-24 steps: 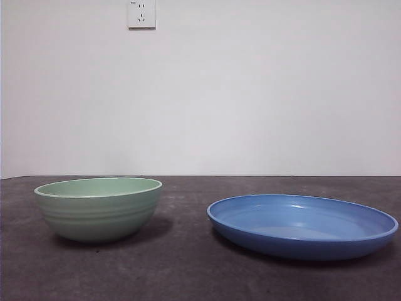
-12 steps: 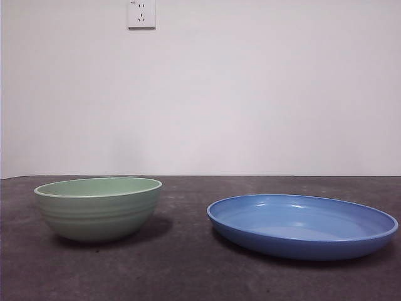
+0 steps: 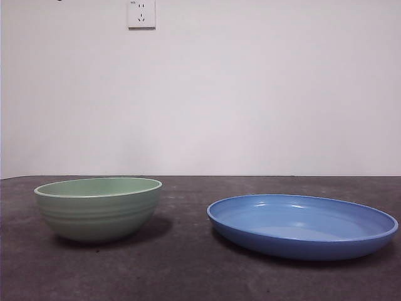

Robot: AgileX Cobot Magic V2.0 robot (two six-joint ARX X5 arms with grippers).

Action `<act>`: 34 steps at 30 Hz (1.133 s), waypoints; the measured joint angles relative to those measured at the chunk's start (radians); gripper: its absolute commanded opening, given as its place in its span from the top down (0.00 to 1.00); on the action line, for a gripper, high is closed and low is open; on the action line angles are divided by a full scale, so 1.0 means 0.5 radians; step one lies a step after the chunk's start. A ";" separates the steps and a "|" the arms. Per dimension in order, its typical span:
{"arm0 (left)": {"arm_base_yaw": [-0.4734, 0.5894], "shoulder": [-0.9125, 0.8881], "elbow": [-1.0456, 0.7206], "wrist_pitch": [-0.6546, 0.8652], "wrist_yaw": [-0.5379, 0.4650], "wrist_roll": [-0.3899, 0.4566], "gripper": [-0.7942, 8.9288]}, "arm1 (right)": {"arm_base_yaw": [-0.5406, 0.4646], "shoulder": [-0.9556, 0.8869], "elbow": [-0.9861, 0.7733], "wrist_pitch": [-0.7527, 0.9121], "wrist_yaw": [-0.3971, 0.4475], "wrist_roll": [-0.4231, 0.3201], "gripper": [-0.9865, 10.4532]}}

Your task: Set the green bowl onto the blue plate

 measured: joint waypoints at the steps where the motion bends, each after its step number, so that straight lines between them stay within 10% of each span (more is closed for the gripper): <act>1: 0.000 0.003 0.000 -0.001 0.000 0.000 0.89 | 0.000 0.000 0.000 -0.001 0.000 -0.001 0.90; 8: 0.000 0.011 0.000 -0.008 0.000 0.000 0.62 | 0.000 0.000 0.000 -0.011 0.000 -0.001 0.89; 15: 0.000 0.011 0.000 -0.011 0.000 0.001 0.35 | 0.000 0.000 0.000 -0.011 0.000 -0.001 0.45; 19: 0.000 0.011 0.000 -0.011 -0.001 0.006 0.26 | 0.000 0.000 0.000 -0.024 0.011 0.011 0.38; 34: 0.000 0.011 0.000 -0.077 -0.005 0.044 0.24 | 0.000 0.000 0.000 -0.112 0.013 0.007 0.37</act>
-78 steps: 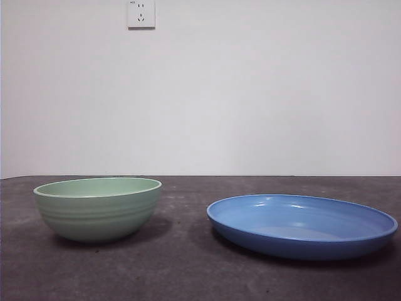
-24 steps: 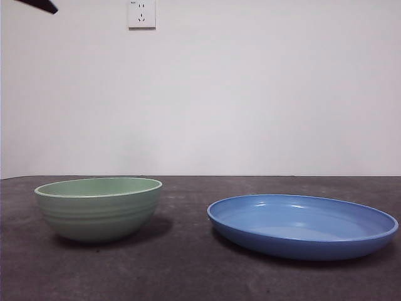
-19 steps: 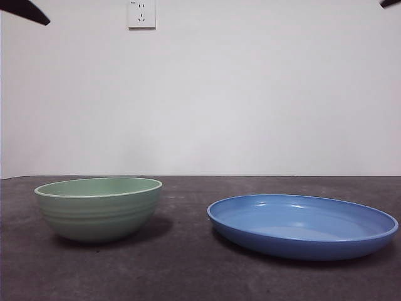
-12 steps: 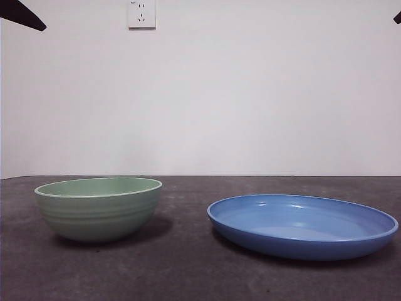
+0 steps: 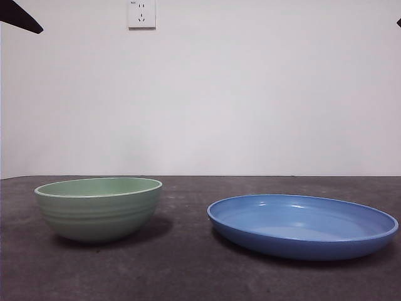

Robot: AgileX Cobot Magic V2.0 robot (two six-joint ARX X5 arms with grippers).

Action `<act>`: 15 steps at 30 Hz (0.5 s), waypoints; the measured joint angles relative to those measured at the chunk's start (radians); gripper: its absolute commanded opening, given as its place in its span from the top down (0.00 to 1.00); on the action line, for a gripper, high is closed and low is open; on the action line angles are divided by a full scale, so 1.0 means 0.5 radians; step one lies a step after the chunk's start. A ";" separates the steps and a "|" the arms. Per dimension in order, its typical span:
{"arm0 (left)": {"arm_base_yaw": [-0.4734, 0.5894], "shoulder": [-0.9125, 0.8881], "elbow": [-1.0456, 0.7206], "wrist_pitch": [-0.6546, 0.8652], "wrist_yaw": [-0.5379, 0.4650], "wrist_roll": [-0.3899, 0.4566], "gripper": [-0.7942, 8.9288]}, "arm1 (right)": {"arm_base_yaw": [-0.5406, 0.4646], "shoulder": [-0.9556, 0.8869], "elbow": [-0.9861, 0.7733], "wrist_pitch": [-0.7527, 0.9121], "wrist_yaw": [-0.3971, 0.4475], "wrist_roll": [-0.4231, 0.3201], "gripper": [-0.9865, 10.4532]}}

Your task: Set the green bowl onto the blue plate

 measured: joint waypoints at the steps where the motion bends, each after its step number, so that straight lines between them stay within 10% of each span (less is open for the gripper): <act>1: 0.000 0.000 0.000 -0.001 -0.010 0.008 0.24 | 0.000 0.000 0.000 0.000 -0.001 0.000 0.37; 15: 0.001 0.266 0.000 -0.094 -0.372 0.030 0.25 | 0.000 0.000 0.000 0.001 -0.001 0.000 0.37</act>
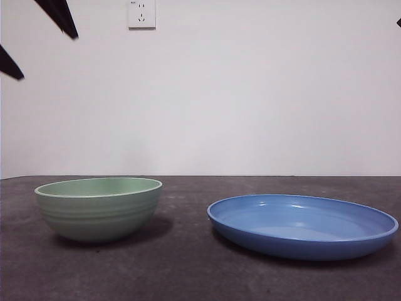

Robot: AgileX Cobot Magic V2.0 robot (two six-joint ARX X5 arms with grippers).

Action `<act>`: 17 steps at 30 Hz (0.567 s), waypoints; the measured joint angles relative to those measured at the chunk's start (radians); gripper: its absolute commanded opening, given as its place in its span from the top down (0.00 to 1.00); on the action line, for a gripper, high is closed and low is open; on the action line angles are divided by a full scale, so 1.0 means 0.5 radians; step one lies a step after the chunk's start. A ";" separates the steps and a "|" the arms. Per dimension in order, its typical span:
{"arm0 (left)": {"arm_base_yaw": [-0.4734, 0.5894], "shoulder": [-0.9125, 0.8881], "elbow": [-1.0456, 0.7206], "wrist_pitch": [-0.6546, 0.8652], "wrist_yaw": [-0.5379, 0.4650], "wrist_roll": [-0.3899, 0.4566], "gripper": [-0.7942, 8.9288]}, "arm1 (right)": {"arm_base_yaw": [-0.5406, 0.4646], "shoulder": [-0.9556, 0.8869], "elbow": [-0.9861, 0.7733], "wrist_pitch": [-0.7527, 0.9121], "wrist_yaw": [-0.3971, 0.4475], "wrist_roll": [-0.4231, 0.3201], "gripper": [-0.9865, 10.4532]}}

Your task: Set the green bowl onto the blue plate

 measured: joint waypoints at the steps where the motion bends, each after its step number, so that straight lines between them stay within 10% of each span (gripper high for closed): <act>1: 0.000 0.041 0.000 0.002 0.000 0.000 0.25 | 0.000 0.000 0.000 0.000 0.001 0.000 0.37; 17: 0.001 0.794 0.000 0.044 -0.020 0.000 0.25 | 0.000 0.000 0.000 0.000 0.001 -0.001 0.37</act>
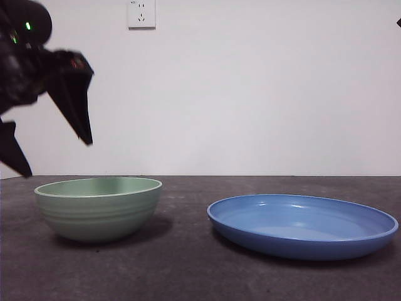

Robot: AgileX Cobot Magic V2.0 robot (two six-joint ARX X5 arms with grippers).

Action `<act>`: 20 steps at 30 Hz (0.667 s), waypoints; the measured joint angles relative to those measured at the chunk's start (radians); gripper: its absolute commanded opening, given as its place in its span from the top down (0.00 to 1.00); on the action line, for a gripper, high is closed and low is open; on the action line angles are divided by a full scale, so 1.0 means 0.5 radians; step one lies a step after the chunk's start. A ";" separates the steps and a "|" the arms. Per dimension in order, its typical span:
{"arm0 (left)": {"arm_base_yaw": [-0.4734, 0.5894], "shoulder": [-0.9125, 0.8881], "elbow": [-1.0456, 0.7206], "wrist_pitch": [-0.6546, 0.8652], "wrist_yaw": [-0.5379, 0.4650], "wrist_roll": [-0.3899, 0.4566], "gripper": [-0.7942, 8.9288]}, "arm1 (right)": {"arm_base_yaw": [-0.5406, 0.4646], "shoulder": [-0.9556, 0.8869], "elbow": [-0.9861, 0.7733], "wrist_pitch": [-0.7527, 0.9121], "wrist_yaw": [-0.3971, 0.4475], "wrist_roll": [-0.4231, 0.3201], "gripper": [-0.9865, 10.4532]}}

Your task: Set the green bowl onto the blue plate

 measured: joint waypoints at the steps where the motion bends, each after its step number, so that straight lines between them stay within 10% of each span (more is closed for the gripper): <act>1: -0.001 0.027 0.000 0.011 -0.023 0.000 0.25 | 0.000 0.000 0.000 0.000 0.000 0.000 0.37; 6: 0.000 0.143 0.000 0.089 -0.071 0.000 0.27 | 0.000 0.000 0.000 0.000 0.000 -0.001 0.37; 20: -0.002 0.259 0.001 0.085 -0.072 0.000 0.78 | 0.000 0.000 0.000 0.000 0.001 -0.007 0.37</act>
